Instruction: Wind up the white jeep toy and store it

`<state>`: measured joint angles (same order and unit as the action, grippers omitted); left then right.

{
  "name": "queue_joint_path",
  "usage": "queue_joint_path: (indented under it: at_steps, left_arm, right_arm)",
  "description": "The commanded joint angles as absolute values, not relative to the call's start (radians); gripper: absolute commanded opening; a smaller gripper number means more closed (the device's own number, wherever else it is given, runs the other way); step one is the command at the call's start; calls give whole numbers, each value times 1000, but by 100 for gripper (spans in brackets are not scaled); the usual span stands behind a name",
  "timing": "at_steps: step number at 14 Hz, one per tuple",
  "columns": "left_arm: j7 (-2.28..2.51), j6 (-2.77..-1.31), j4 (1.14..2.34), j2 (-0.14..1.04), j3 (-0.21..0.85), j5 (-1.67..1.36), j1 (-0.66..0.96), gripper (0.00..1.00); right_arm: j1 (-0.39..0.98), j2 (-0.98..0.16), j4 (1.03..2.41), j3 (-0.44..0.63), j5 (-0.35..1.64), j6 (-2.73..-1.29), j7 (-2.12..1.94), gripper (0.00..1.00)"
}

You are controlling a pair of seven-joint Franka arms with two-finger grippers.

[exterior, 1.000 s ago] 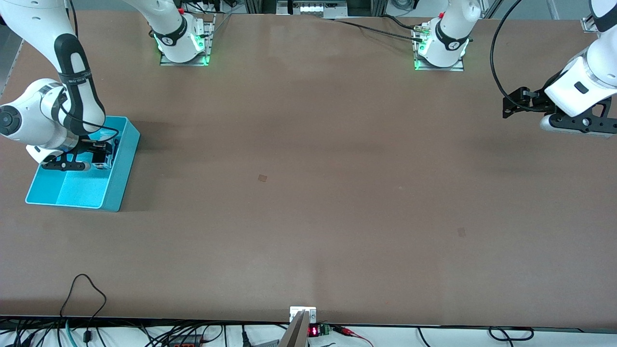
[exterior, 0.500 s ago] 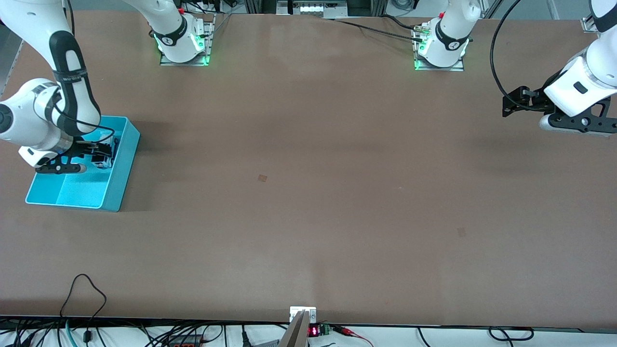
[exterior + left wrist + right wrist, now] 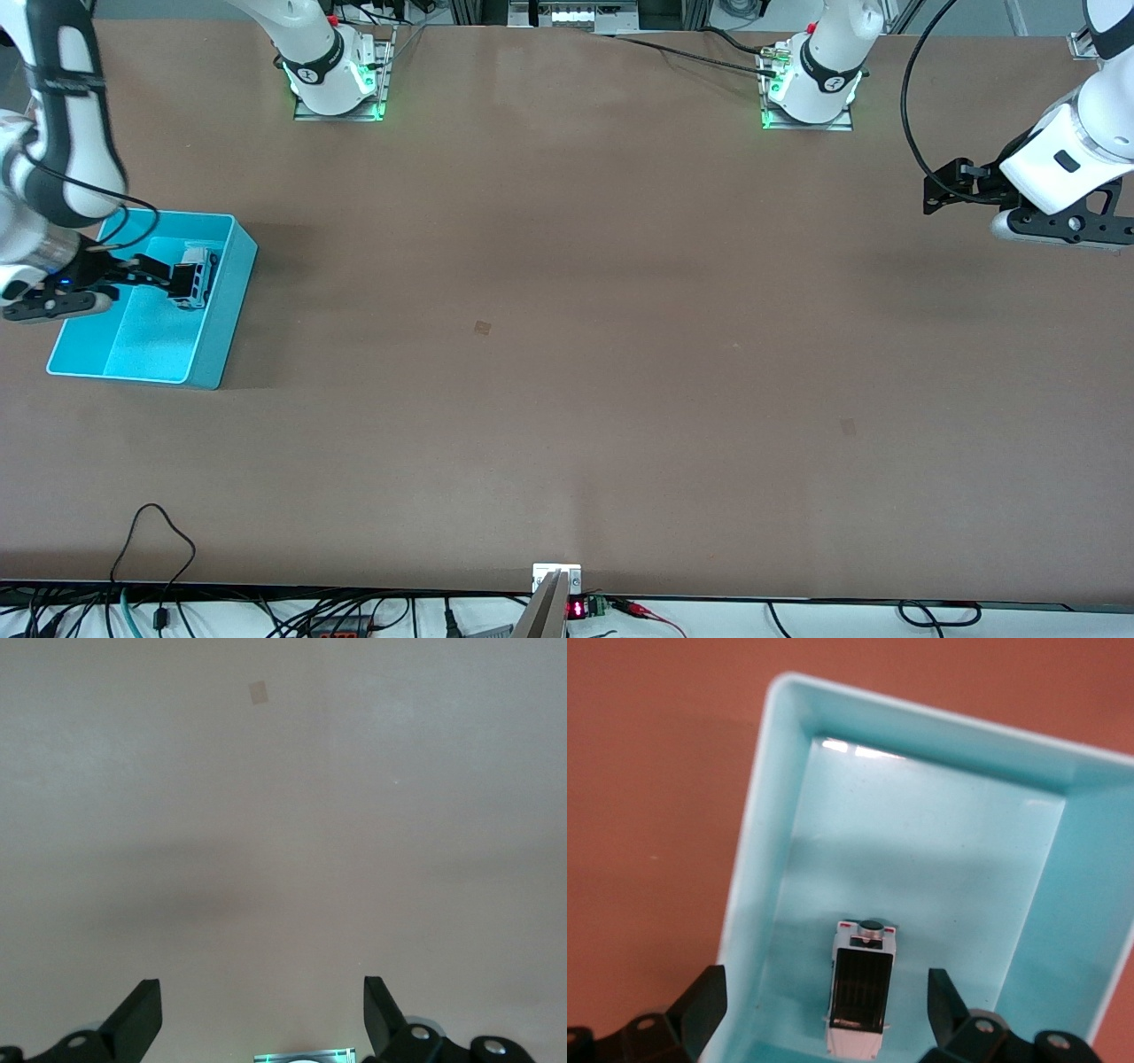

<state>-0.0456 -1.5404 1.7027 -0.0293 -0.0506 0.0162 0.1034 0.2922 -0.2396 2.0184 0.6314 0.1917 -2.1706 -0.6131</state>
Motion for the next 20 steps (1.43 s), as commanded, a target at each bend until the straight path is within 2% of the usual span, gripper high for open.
queue_joint_path:
  at_steps: [1, 5, 7, 10, 12, 15, 20]
  left_arm:
    - [-52, -1529, 1709, -44, -55, -12, 101, 100]
    - [-52, -1523, 1707, -46, -55, -12, 101, 100]
    - [-54, -1522, 1709, -44, -55, -12, 100, 100]
    - [-54, -1522, 1707, -46, -55, -12, 97, 100]
    - [-54, -1514, 1709, -46, -54, -12, 97, 100]
    - [-52, -1514, 1706, -46, -51, -12, 98, 100]
    - [-54, -1502, 1697, -44, -51, -12, 98, 100]
  right_arm:
    - [291, -245, 1880, 630, 193, -2009, -608, 100]
    - [330, -206, 1761, 611, 166, -1823, -425, 100]
    - [263, -152, 1733, 473, 132, -1760, -312, 100]
    - [77, -63, 1735, 171, 62, -1733, -145, 100]
    - [22, -19, 1735, 63, 42, -1727, -133, 100]
    - [20, 40, 1749, 19, 40, -1724, -120, 100]
    - [32, 107, 1788, 8, 38, -1703, -58, 100]
